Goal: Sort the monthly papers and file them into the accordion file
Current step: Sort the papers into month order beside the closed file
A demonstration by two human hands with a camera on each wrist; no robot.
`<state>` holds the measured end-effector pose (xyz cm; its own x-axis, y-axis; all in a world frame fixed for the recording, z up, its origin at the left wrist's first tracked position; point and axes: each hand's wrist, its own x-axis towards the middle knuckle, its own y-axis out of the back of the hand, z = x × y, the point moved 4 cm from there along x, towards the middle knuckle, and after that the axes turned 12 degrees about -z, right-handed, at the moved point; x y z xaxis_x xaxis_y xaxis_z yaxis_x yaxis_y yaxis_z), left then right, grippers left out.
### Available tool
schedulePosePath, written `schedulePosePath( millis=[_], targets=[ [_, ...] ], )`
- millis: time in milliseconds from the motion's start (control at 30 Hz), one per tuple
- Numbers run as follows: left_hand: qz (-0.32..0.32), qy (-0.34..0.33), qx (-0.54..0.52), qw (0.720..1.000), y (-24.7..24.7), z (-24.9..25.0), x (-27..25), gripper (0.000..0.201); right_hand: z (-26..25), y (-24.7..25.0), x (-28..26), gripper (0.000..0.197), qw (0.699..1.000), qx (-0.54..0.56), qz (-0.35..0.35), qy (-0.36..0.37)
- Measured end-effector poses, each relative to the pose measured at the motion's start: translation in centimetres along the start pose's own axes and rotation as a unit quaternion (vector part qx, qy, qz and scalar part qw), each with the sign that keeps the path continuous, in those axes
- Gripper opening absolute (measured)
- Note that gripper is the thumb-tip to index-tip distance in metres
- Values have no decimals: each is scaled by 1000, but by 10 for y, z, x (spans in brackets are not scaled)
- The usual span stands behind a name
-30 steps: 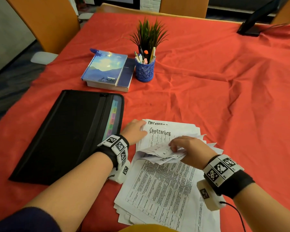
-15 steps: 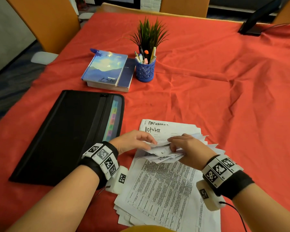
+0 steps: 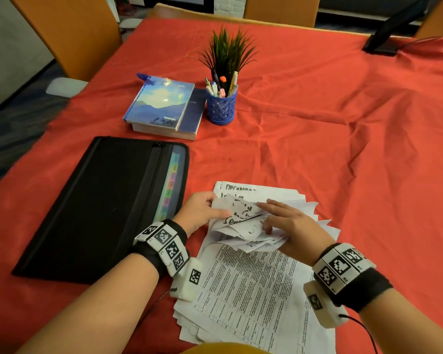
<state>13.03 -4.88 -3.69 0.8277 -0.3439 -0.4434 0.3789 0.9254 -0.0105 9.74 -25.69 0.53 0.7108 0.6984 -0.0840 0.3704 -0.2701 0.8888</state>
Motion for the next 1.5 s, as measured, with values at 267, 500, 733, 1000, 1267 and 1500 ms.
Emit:
schedulePosePath(
  millis=[267, 500, 733, 1000, 1267, 1500],
  targets=[
    [21, 19, -58, 998, 3, -2, 0, 6, 0, 1, -4, 29, 999, -24, 10, 18],
    [52, -69, 11, 996, 4, 0, -1, 40, -1, 2, -3, 32, 1000, -11, -4, 6],
    [-27, -23, -20, 999, -1, -5, -7, 23, -1, 1, -3, 31, 1000, -1, -9, -18],
    [26, -12, 51, 998, 5, -14, 0, 25, -1, 2, -3, 29, 1000, 5, 10, 9],
    [67, -125, 56, 988, 5, 1, -5, 32, -2, 1, -8, 26, 1000, 14, 3, -8],
    [-98, -34, 40, 994, -12, 5, -13, 22, 2, -3, -5, 28, 999, 38, -9, -24]
  ],
)
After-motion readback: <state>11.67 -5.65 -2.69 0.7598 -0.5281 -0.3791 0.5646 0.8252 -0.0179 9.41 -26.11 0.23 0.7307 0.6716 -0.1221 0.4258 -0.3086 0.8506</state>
